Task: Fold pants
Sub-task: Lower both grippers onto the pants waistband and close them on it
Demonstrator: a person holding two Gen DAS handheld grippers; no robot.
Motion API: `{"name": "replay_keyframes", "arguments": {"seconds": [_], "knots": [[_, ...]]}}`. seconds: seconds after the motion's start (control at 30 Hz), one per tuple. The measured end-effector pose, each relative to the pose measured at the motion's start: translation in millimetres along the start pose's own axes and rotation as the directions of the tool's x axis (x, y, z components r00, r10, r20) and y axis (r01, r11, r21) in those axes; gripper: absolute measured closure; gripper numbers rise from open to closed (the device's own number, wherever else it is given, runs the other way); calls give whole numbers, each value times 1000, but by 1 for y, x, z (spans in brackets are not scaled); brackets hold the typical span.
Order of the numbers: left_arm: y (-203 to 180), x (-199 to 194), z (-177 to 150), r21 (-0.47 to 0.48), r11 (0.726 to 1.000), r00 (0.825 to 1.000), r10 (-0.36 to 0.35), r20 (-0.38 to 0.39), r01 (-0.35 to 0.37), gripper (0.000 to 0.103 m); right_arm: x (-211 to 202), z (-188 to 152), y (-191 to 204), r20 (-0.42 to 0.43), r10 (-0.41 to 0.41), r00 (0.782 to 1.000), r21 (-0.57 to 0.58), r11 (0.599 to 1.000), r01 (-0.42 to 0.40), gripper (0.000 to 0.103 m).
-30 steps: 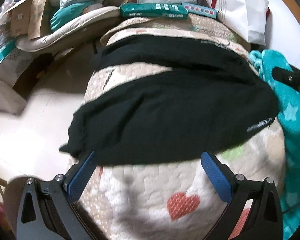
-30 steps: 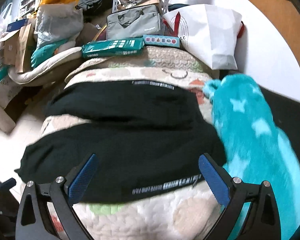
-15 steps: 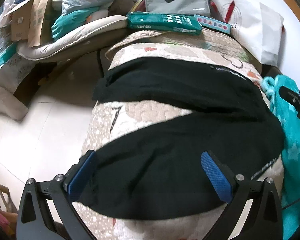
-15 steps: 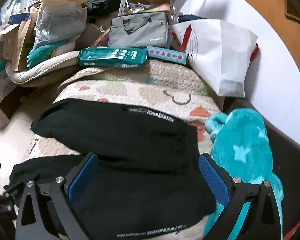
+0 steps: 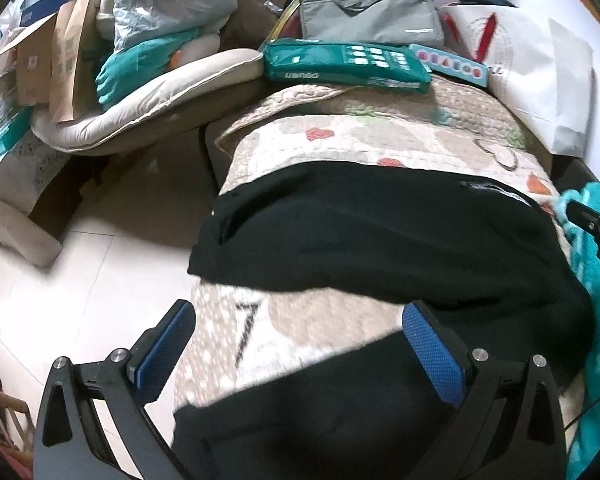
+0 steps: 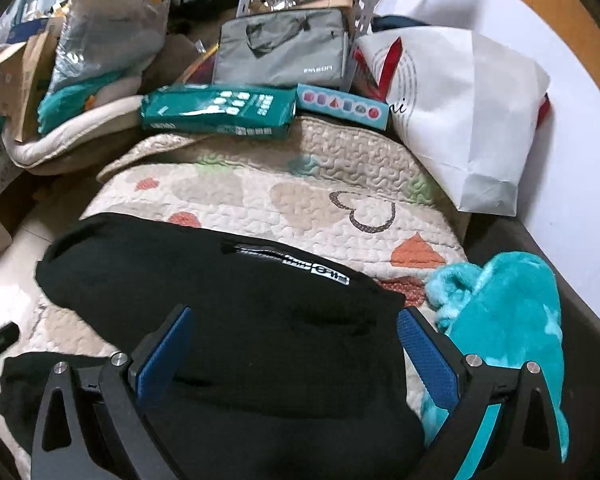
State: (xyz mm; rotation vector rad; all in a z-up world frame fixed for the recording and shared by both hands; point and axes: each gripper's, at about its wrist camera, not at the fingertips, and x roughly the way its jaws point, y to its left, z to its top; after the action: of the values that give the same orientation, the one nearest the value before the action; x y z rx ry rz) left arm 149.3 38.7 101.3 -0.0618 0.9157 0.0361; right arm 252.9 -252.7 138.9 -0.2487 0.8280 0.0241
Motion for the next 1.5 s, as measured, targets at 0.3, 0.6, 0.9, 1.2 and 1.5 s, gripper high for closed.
{"name": "replay_keyframes", "arguments": {"seconds": [0.3, 0.6, 0.9, 1.2, 1.5], "knots": [[40, 72, 40, -88, 996, 996, -16, -90, 8, 0, 70, 16, -14, -69, 88, 994, 2, 996, -88, 1], [82, 132, 80, -212, 976, 991, -71, -115, 45, 0, 123, 32, -17, -113, 142, 983, -24, 989, -146, 1], [71, 163, 105, -110, 987, 984, -130, -121, 117, 0, 158, 52, 0, -134, 157, 979, -188, 965, -180, 1], [66, 194, 117, -10, 979, 960, -202, -195, 204, 0, 187, 62, 8, -222, 226, 948, -251, 927, -280, 3], [62, 199, 110, 25, 959, 929, -268, -256, 283, 9, 221, 60, -4, -321, 357, 877, -105, 907, -407, 3]]}}
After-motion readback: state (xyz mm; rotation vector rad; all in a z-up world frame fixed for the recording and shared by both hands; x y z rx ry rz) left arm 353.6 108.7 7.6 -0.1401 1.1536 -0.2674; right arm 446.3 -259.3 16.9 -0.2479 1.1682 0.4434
